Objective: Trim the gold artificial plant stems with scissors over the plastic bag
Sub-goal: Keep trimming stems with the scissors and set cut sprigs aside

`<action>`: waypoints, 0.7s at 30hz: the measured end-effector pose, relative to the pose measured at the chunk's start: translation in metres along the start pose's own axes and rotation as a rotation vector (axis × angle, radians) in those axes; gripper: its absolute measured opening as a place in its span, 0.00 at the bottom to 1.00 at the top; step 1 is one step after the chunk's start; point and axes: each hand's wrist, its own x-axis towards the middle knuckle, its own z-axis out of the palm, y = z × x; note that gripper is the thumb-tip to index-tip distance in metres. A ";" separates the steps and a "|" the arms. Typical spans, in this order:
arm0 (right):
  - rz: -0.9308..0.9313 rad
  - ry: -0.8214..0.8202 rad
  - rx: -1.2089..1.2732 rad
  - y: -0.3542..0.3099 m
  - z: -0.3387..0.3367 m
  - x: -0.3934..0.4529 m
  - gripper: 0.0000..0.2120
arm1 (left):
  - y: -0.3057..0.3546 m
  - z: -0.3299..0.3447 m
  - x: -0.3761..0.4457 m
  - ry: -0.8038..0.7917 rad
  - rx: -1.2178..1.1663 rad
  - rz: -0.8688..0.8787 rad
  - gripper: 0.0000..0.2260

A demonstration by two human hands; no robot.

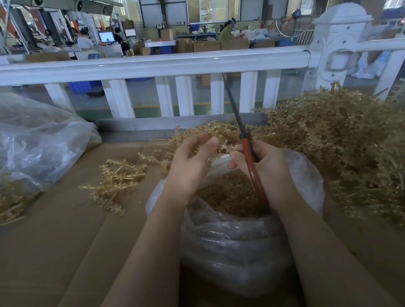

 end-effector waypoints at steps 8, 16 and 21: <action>-0.005 0.017 -0.105 0.004 0.000 0.002 0.05 | 0.001 -0.002 -0.001 -0.023 -0.135 0.076 0.05; -0.081 -0.019 -0.524 0.015 -0.001 0.002 0.26 | 0.000 -0.008 0.004 0.081 -0.132 0.099 0.06; -0.121 -0.042 -0.702 0.015 0.001 0.002 0.29 | -0.001 -0.012 0.006 0.090 -0.082 0.116 0.08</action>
